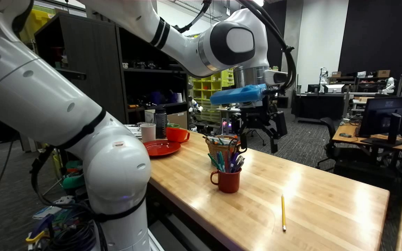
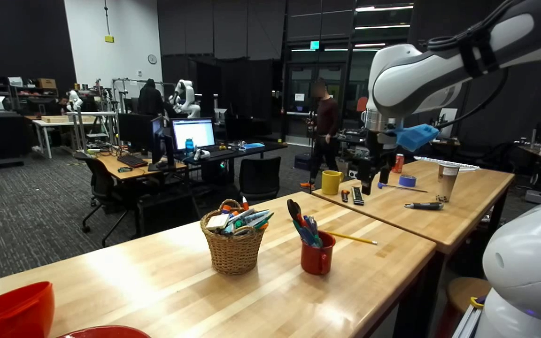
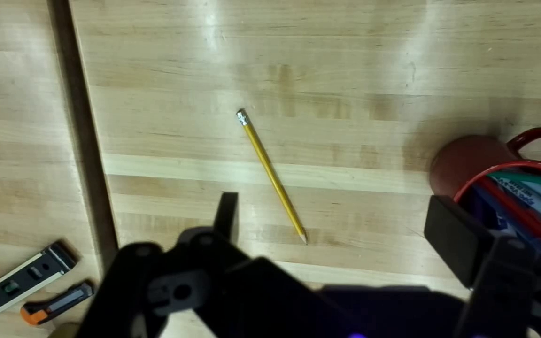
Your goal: Remove the green pen from the red mug then put the yellow pencil in the mug.
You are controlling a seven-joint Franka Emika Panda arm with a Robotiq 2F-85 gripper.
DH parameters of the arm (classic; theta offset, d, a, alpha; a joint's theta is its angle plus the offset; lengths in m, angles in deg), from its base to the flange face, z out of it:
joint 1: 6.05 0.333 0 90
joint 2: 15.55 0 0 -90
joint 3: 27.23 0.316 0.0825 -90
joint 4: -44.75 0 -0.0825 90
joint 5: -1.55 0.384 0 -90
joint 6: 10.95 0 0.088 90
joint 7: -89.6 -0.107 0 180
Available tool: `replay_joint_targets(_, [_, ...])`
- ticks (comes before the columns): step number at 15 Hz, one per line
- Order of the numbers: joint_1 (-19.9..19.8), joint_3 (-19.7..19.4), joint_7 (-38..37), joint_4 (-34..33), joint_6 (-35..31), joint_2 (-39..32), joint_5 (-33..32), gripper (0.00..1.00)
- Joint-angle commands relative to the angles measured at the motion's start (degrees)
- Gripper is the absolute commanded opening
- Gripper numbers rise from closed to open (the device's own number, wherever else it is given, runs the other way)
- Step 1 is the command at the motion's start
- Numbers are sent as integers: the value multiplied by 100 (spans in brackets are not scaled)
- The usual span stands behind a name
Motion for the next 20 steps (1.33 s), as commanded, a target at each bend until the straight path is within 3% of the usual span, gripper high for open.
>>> replay_joint_targets(1, [21,-14,-11,-12,20,2,-9,100])
replay_joint_targets(10, [70,96,-104,-107,89,-38,14,100])
replay_joint_targets(15, [373,296,-158,-326,168,-35,205,100])
replay_joint_targets(20, [823,545,-269,-699,959,-188,798,100])
